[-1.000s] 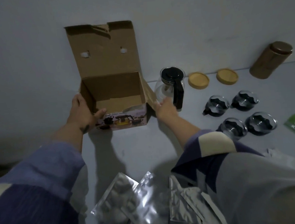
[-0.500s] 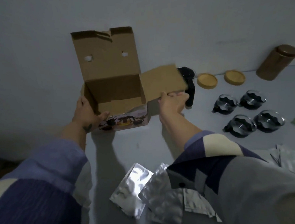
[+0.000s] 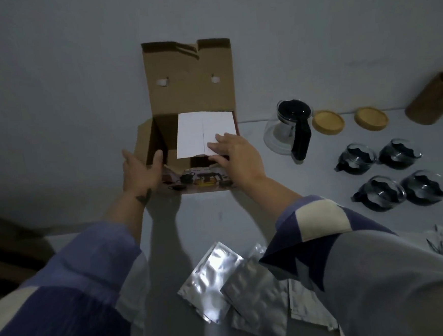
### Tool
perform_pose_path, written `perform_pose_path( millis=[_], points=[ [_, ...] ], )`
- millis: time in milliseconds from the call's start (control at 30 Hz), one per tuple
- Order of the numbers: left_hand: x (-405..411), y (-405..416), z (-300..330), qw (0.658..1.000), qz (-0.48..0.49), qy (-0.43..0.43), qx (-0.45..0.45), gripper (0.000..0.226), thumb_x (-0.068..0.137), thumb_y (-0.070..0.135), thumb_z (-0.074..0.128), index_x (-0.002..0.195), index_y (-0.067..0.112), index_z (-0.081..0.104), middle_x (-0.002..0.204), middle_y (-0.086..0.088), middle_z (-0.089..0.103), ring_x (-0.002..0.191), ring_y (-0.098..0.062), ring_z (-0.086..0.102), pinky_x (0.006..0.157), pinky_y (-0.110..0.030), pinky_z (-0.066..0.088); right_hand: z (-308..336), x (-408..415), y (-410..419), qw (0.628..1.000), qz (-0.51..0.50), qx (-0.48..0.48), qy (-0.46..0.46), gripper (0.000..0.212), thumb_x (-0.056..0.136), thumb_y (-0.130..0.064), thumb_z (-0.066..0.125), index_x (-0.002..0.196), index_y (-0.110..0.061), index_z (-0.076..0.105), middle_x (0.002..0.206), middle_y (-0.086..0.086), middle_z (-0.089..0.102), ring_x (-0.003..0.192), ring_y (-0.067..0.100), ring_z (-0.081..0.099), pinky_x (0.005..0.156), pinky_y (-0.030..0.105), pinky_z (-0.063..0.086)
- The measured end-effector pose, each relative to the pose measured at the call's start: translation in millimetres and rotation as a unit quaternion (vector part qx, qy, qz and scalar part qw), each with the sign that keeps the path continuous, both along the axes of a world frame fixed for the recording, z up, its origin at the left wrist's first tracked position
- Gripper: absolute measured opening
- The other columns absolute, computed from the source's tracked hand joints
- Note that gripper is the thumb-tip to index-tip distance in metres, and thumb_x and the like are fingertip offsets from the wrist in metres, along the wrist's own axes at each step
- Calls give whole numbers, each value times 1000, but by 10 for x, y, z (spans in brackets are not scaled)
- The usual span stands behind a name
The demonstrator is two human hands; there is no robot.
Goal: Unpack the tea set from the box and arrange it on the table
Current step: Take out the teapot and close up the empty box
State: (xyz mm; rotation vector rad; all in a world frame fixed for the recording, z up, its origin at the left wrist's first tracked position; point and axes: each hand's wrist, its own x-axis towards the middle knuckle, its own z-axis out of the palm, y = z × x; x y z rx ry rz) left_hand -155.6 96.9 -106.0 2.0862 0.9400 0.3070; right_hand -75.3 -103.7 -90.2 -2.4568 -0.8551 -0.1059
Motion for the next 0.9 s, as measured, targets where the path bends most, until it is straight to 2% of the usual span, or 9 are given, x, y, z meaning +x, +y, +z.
perform_pose_path(
  millis=[133, 233, 333, 433, 500, 600, 667, 833, 900],
  points=[
    [-25, -22, 180, 988, 54, -97, 111, 64, 97, 36, 47, 150, 13, 19, 144, -10, 45, 128, -29, 48, 100, -41, 42, -4, 87, -28, 1000, 1, -2, 10, 44, 89, -35, 63, 128, -14, 61, 143, 7, 51, 138, 21, 39, 114, 27, 24],
    [26, -83, 246, 972, -48, -132, 186, 52, 101, 34, 33, 150, 19, 22, 142, 0, 49, 122, -23, 51, 95, -36, 43, 17, 217, -57, 999, -17, 30, 33, 49, 79, -41, 73, 116, -10, 68, 136, 12, 56, 131, 23, 47, 110, 27, 31],
    [144, -74, 97, 956, -187, -53, 218, 50, 103, 34, 23, 150, 17, 25, 156, -3, 28, 142, -20, 29, 113, -36, 30, 12, 342, -39, 994, -54, 78, 47, 43, 80, -39, 73, 110, -10, 70, 131, 13, 59, 125, 26, 50, 102, 24, 34],
    [176, -70, -26, 931, -214, 15, 295, 52, 103, 28, 24, 149, 3, 25, 159, -13, 17, 148, -26, 13, 121, -35, 16, 68, 540, 60, 983, -103, 134, 70, 37, 88, -32, 66, 116, -8, 65, 123, 12, 61, 117, 26, 55, 88, 14, 32],
    [156, -111, -53, 925, -198, 16, 323, 52, 103, 25, 25, 149, 0, 24, 159, -14, 17, 148, -26, 13, 122, -32, 13, 144, 737, 152, 968, -131, 171, 132, 40, 93, -27, 59, 128, -7, 54, 128, 13, 58, 120, 26, 54, 93, 20, 36],
    [173, -123, -64, 923, -187, 10, 337, 51, 103, 22, 27, 148, -1, 26, 157, -15, 21, 148, -26, 16, 121, -29, 12, 278, 1025, 290, 925, -163, 247, 239, 57, 97, -25, 53, 145, -7, 30, 142, 17, 46, 131, 27, 46, 108, 32, 36],
    [223, -100, -87, 919, -188, 8, 346, 50, 103, 21, 27, 147, -2, 27, 156, -16, 23, 147, -26, 18, 121, -28, 11, 341, 1164, 368, 912, -168, 260, 269, 60, 97, -23, 51, 148, -9, 23, 142, 17, 47, 130, 28, 47, 106, 31, 38],
    [363, -87, -37, 925, -202, 18, 322, 52, 103, 25, 26, 148, 0, 25, 157, -15, 21, 148, -26, 16, 121, -29, 10, 427, 1200, 351, 943, -157, 229, 182, 40, 97, -16, 47, 136, -10, 42, 126, 15, 60, 114, 29, 59, 86, 29, 44],
    [398, -95, 6, 947, -194, -14, 255, 54, 102, 29, 30, 150, 4, 23, 155, -16, 26, 145, -29, 23, 121, -34, 18, 444, 1112, 297, 958, -153, 201, 132, 36, 93, -6, 43, 129, -6, 49, 124, 17, 60, 113, 32, 57, 85, 28, 41]
  ],
)
